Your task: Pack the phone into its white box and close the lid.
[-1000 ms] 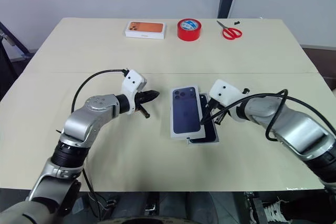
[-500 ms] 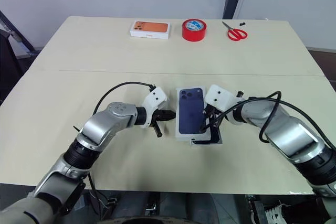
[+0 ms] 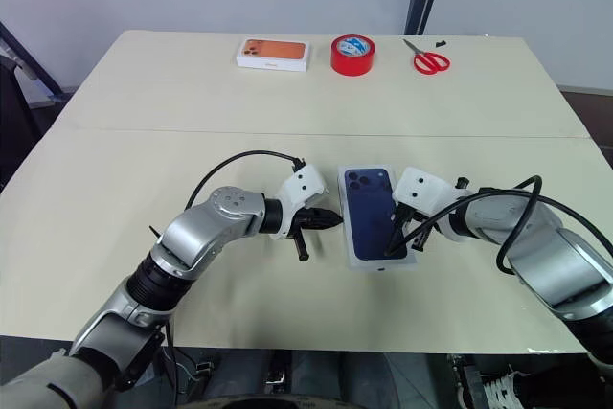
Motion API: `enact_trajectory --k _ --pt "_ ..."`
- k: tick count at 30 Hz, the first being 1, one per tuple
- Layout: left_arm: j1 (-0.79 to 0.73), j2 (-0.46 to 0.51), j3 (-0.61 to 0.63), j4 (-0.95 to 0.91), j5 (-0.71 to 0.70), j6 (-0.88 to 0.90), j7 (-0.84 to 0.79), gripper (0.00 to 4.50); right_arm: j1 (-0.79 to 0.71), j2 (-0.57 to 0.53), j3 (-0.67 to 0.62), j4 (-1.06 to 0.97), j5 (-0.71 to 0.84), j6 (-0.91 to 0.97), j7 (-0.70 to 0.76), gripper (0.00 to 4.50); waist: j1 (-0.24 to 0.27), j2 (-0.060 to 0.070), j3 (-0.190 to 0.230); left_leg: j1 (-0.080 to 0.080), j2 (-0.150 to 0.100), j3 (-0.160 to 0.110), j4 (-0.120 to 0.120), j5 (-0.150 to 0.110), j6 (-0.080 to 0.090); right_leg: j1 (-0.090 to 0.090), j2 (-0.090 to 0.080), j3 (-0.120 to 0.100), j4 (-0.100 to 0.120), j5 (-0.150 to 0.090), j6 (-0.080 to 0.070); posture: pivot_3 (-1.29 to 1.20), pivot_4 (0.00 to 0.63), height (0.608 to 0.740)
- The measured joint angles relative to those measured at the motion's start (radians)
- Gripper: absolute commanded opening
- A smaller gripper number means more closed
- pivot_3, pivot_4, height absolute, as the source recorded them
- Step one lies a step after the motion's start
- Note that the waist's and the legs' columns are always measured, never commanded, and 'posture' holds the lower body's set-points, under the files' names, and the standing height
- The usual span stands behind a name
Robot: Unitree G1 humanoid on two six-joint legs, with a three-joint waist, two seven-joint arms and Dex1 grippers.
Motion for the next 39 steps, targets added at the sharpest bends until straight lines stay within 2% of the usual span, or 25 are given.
enact_trajectory --k 18,39 --pt "0.0 0.007 0.003 0.002 0.009 0.015 0.028 0.0 -0.01 0.064 0.0 0.006 -0.074 0.0 0.034 0.04 0.0 0.0 0.0 0.0 0.0 0.0 0.0 0.0 0.0 0.0 0.001 0.0 0.001 0.0 0.0 0.0 0.15 0.719" --pt "-0.008 -0.013 0.003 0.029 0.01 0.015 0.03 0.0 0.007 0.076 -0.007 0.02 -0.104 0.001 0.05 0.04 0.0 0.0 0.0 0.0 0.0 0.0 0.001 0.0 0.0 0.0 0.001 0.0 0.002 0.0 0.0 0.0 0.15 0.719"
